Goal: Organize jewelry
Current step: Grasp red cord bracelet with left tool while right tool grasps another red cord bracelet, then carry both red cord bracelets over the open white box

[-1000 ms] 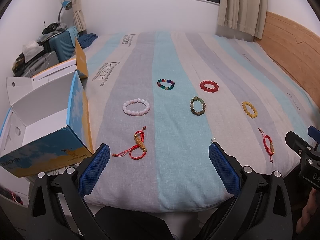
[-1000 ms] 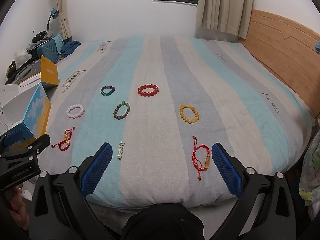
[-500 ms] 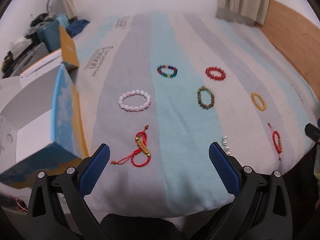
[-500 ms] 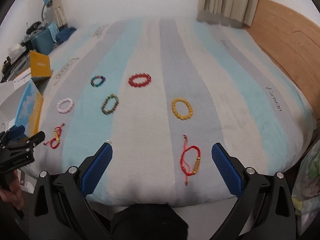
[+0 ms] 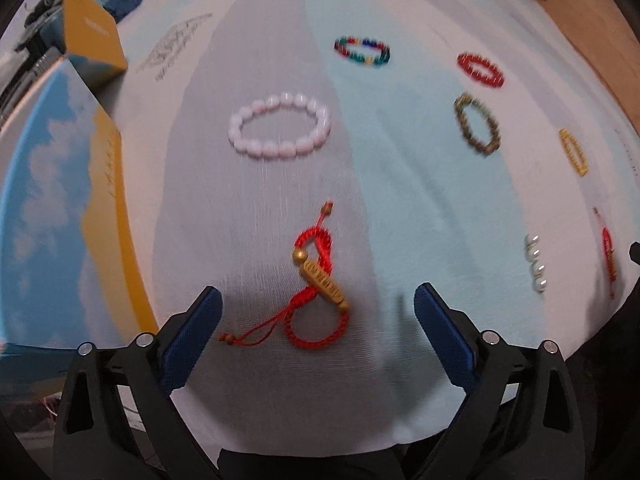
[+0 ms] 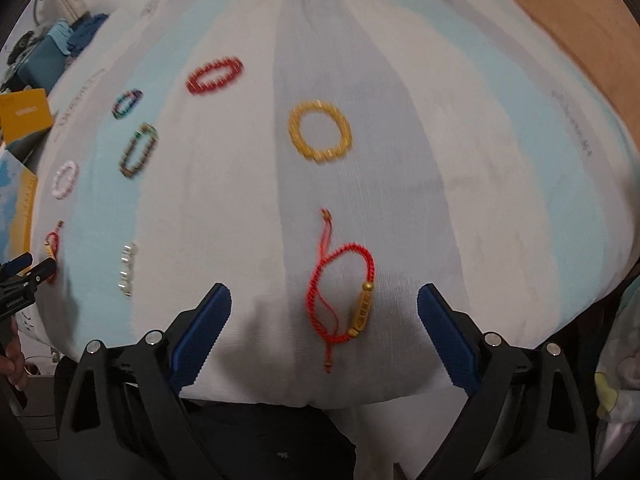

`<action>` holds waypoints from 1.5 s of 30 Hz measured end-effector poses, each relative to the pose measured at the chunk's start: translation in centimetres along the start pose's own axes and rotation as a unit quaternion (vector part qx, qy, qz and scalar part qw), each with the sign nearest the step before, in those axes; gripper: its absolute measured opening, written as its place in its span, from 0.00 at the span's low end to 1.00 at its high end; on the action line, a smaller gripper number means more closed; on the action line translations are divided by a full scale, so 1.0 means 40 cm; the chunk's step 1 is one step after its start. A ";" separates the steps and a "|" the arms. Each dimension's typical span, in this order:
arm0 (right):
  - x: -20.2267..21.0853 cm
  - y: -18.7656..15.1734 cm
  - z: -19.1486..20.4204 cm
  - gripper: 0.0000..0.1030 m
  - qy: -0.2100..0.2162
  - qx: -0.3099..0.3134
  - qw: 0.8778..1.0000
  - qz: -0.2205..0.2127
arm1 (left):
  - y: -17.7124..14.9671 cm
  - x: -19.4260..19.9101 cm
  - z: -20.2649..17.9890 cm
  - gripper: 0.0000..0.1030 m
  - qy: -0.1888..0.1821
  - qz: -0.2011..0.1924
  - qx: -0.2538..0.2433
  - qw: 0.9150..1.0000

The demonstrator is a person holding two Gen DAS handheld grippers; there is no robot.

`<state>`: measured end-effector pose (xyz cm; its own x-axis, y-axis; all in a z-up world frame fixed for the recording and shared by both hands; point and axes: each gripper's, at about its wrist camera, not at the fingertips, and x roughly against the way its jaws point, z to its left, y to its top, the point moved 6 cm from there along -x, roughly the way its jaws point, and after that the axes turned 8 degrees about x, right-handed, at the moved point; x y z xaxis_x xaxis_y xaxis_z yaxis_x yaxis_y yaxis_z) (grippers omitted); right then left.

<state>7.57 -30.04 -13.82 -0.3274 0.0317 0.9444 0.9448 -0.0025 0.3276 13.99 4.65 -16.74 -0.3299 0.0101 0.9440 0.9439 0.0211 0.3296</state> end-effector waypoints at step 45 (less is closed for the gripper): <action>-0.005 0.027 -0.014 0.12 0.045 -0.043 0.998 -0.007 | 0.008 0.055 -0.016 0.10 -0.045 -0.012 0.001 0.999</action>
<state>8.67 -30.60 -13.66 -0.3433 -0.0573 0.9375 0.9370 -0.0893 0.3377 13.57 4.05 -14.54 -0.3533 0.0989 0.9303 0.9354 0.0245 0.3527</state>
